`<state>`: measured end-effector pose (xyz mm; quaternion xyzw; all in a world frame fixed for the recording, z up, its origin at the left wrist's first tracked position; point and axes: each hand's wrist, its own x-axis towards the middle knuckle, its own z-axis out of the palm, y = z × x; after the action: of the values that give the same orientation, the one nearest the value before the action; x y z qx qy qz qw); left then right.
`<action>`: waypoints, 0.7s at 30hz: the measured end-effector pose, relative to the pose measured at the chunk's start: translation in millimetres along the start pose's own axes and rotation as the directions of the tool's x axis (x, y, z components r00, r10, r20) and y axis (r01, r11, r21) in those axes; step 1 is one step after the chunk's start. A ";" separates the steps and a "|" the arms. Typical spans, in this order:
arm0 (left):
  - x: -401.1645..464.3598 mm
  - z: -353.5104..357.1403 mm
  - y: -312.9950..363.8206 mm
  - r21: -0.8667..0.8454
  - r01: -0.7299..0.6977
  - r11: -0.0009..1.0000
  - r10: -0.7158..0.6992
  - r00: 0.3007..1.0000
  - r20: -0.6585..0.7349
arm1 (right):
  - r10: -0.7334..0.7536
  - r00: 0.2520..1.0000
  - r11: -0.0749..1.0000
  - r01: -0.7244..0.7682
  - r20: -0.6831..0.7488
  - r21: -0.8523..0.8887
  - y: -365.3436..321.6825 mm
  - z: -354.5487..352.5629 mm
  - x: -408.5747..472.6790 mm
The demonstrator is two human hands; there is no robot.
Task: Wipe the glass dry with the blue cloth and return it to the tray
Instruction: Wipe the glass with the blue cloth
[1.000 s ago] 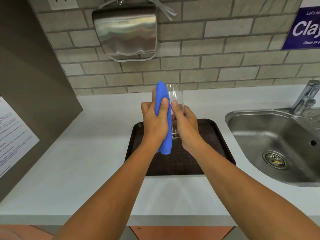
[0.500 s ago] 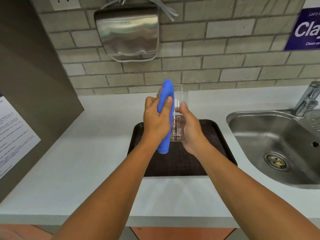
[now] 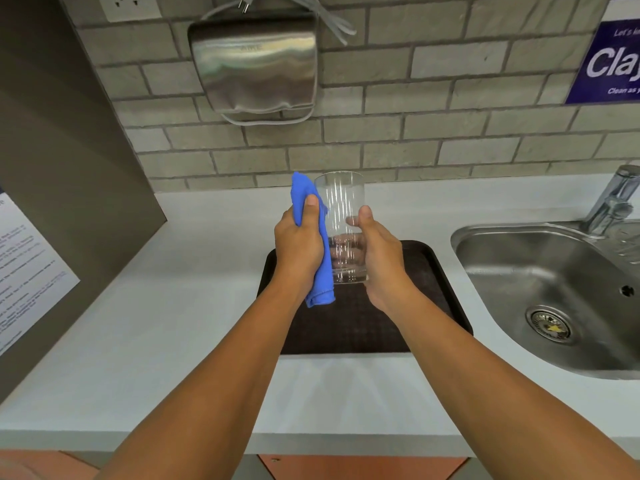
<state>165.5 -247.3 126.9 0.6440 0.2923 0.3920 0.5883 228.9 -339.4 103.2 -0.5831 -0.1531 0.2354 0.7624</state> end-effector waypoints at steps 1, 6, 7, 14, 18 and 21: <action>0.7 0.4 -2.2 0.019 -0.017 1.000 0.017 1.000 -0.006 | 0.013 1.000 1.000 -0.013 0.028 -0.022 0.2 1.4 -0.7; -7.7 3.8 -6.0 0.066 -0.103 0.993 0.103 0.995 -0.009 | -0.029 0.999 0.993 0.032 0.027 -0.114 3.9 8.4 -1.7; -12.2 4.4 -5.0 0.081 -0.157 0.984 0.158 0.987 -0.005 | -0.028 0.999 0.993 0.030 0.018 -0.110 4.8 8.2 -1.7; -11.9 2.5 -0.6 0.161 -0.344 0.925 0.338 0.939 0.065 | 0.032 0.996 0.999 -0.031 0.085 -0.007 3.5 6.0 -7.1; 4.8 -7.7 4.7 0.037 0.104 0.994 -0.105 0.994 0.026 | 0.106 0.986 0.989 -0.117 0.130 0.086 3.2 5.2 -10.0; -2.2 -2.7 5.5 0.038 -0.006 0.999 0.004 0.998 0.056 | 0.113 0.988 0.988 -0.122 0.101 0.090 1.5 7.5 -8.1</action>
<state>161.6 -248.5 132.0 0.6666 0.2814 0.3695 0.5830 218.1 -337.3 104.1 -0.5420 -0.1433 0.3147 0.7660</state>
